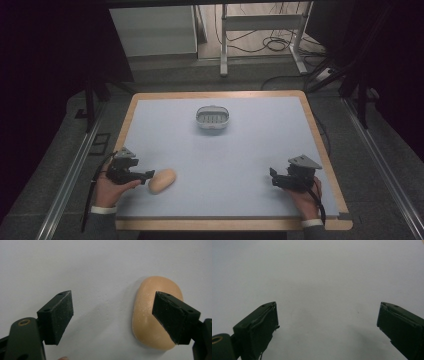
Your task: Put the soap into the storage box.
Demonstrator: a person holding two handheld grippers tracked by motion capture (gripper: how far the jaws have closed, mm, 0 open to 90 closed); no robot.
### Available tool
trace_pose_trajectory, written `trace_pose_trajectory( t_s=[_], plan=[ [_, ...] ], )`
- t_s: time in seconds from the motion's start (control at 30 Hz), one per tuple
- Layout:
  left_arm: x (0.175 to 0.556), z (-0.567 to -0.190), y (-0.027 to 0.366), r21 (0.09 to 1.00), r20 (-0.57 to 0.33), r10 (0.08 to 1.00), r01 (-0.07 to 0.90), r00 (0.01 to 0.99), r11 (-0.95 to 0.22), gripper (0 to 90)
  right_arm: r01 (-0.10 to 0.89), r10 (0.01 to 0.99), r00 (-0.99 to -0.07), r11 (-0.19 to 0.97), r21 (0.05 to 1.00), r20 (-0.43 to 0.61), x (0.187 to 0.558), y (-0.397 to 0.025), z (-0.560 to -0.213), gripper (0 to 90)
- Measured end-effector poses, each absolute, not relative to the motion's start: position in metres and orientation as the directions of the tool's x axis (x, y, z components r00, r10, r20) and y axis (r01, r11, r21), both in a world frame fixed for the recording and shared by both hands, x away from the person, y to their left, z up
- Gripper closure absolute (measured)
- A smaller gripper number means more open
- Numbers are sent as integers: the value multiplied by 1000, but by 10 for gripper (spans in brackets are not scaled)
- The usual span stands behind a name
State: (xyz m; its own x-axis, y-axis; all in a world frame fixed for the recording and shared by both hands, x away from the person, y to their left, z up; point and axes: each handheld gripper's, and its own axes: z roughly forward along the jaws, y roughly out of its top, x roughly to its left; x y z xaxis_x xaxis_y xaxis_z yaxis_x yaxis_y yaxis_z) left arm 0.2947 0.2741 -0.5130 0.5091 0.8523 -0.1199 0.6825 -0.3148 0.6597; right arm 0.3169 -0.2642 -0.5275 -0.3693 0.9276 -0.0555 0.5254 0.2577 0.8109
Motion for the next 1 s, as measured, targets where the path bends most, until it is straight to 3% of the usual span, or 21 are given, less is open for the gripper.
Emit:
trace_pose_trajectory(
  t_s=[0.27,0.63,1.0],
  plan=[
    [294,-513,273,651,-108,855,686,508,-325,176,499,913,-399,292,816,-83,314,-262,-528,56],
    [294,-513,281,620,-119,863,716,490,-321,175,498,930,-368,204,843,-8,313,-271,-527,60],
    [297,-507,288,608,-104,867,721,488,-332,172,503,934,-357,204,840,-13,314,-271,-527,60]
  ],
)
